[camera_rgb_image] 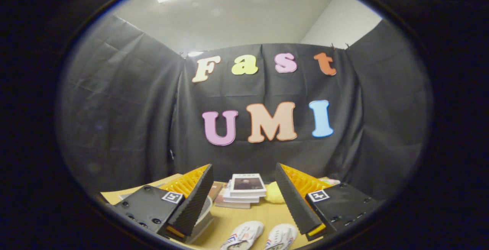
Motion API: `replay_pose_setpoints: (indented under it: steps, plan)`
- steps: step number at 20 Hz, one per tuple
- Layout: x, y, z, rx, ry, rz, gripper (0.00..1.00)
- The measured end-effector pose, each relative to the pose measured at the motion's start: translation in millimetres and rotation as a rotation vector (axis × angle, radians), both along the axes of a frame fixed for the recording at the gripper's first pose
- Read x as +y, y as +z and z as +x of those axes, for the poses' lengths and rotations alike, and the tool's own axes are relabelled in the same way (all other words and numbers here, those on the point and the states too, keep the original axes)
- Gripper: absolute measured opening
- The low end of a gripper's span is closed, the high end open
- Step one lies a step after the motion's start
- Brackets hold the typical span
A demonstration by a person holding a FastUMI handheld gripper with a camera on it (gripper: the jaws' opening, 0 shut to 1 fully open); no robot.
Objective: Open the storage box then place both shoes into the box .Put the left shoe in first, then the right shoe, with the right side of both shoes facing outward in a uniform manner.
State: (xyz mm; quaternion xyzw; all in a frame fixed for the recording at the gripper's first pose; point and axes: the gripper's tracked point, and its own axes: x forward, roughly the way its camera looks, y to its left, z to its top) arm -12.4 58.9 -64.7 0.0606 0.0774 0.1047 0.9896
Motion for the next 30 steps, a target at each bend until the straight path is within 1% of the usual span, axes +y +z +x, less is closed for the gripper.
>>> replay_pose_setpoints:
  steps: [7, 9, 11, 12, 15, 17, 21, 25, 28, 30]
  plan:
    - [47.0, -63.9, -25.1, 0.247, 0.11, 0.165, 1.0]
    - [63.4, -82.3, -32.1, 0.341, 0.131, 0.277, 1.0]
    - [77.6, -99.9, -40.3, 0.457, 0.134, 0.408, 1.0]
    - [80.5, -109.9, -44.9, 0.509, 0.129, 0.454, 1.0]
    - [102.0, -135.5, -62.4, 0.645, 0.155, 0.571, 1.0]
    - [115.0, -151.1, -76.7, 0.73, 0.172, 0.628, 1.0]
    - [135.2, -177.0, -94.9, 0.857, 0.17, 0.773, 0.99]
    - [141.9, -195.2, -100.6, 0.966, 0.133, 0.933, 0.83]
    - [146.0, -204.9, -106.8, 1.045, 0.119, 1.019, 0.71]
    - [149.3, -202.9, -111.1, 1.088, 0.146, 1.062, 0.63]
